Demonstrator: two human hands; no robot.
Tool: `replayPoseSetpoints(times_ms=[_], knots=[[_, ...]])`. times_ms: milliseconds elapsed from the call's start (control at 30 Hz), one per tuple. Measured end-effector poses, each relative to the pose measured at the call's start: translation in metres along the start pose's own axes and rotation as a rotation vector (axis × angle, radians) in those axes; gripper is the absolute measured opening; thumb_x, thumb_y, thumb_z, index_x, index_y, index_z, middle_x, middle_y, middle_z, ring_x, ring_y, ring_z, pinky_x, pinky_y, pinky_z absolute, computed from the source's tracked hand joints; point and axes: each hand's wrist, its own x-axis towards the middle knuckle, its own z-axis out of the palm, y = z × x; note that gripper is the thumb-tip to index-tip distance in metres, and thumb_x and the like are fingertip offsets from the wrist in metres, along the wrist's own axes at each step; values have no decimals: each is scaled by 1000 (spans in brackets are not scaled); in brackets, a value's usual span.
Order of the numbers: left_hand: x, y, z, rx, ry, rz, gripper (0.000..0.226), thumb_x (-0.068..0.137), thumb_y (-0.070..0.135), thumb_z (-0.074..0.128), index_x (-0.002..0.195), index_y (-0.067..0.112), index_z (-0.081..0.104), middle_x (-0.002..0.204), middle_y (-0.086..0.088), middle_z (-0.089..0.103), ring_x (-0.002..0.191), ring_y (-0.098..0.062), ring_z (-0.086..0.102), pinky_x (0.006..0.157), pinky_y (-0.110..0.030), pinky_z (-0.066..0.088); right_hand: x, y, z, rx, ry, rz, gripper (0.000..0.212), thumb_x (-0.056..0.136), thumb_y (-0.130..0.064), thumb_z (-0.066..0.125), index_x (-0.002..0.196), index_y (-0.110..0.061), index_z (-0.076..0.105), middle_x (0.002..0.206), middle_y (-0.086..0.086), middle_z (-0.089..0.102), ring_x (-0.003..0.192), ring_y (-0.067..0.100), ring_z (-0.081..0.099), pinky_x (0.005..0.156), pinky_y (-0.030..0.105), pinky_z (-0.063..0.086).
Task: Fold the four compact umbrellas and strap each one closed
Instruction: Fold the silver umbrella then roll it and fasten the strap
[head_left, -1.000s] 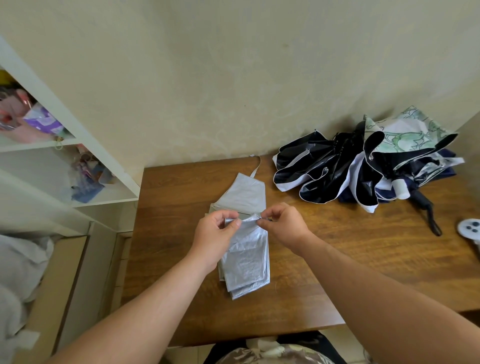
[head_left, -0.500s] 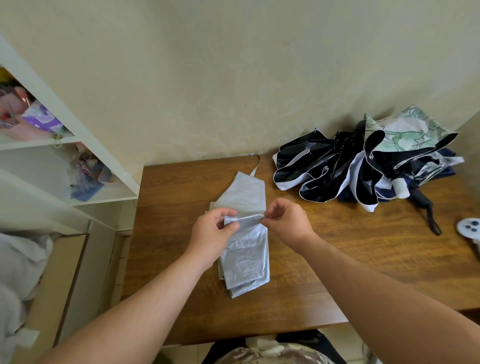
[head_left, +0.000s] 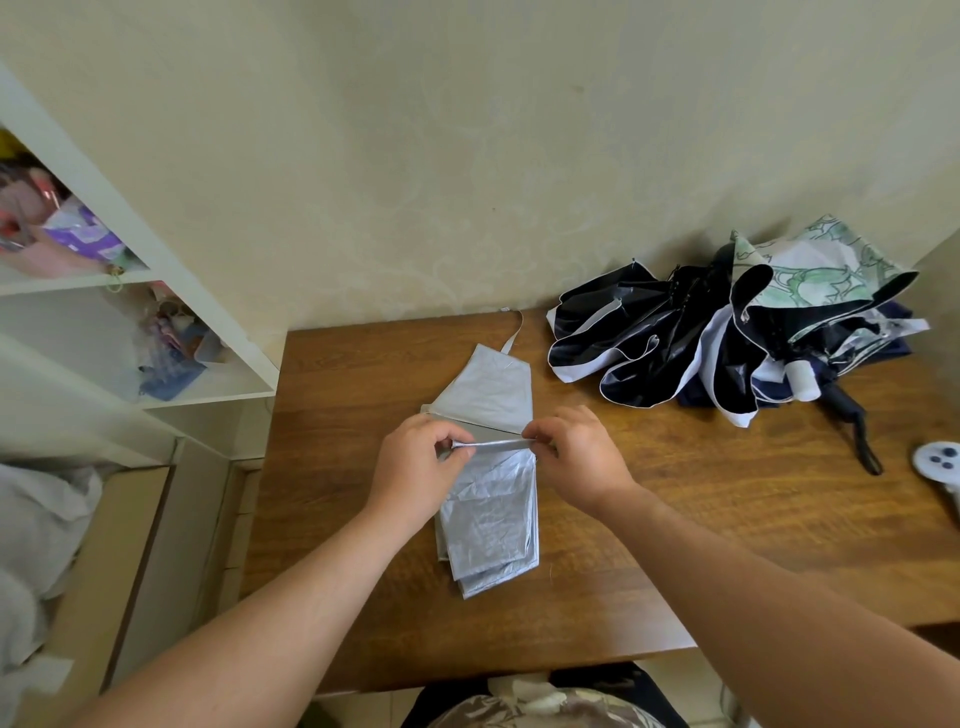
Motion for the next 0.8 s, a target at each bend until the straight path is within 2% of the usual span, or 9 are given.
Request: replayPoseSetpoints(times_ms=[167,267,333,400,433,500,567,700,800], knots=[[3,-3,1,15,3,51,8,92,30,80,100,30,80,107,17,63,105,-6,57,90,-26,52,-2,2,3,18,60,16,12,97,-16,70,104,-19,78,94,-6,64,99,18,54,84,34,50],[2,-3,-1,-5,-26,92,8,93,27,79,101,29,80,101,19,69,102,-5,60,89,-28,54,-4,3,5,41,125,31,14,90,-15,75,103,-20,76,95,-7,57,98,17,51,80,35,53],[3,-2,-1,-11,-43,94,9,95,27,78,103,30,80,97,22,66,99,-4,60,85,-26,54,-5,2,5,35,57,4,35,85,-23,80,119,-25,71,112,-6,55,107,17,47,87,31,50],[3,-1,-1,-12,-68,107,9,95,27,78,103,30,80,93,27,62,95,-2,59,81,-21,51,-2,2,6,-19,-9,-38,54,81,-28,83,132,-29,64,124,-5,55,113,19,46,91,33,47],[3,-1,-1,-9,-82,115,9,95,28,78,102,31,80,92,28,61,94,0,58,79,-18,48,1,2,7,-51,-15,-49,51,81,-28,84,129,-28,66,122,-5,59,113,22,48,90,36,48],[2,-2,-2,-14,-108,120,10,93,29,80,102,32,80,93,29,61,95,2,58,79,-17,46,6,3,7,-113,16,-83,27,84,-23,82,110,-25,75,107,-6,67,106,26,54,82,42,52],[1,-5,-2,-9,-133,129,19,90,32,82,108,34,77,100,28,63,100,2,58,85,-19,49,7,5,7,-140,35,-150,11,85,-16,80,93,-23,78,92,-8,69,97,27,58,72,44,53],[1,-19,1,195,-257,218,55,84,37,87,133,39,63,133,24,54,123,1,45,105,-24,41,-3,10,13,-154,-8,-247,11,84,-15,80,90,-24,78,87,-9,68,94,27,57,70,44,52],[1,-34,9,346,-282,324,43,86,20,84,123,37,69,129,20,61,124,-6,52,110,-30,45,-14,12,18,-158,-35,-279,14,82,-17,82,90,-28,80,87,-8,65,93,27,56,68,44,50]])
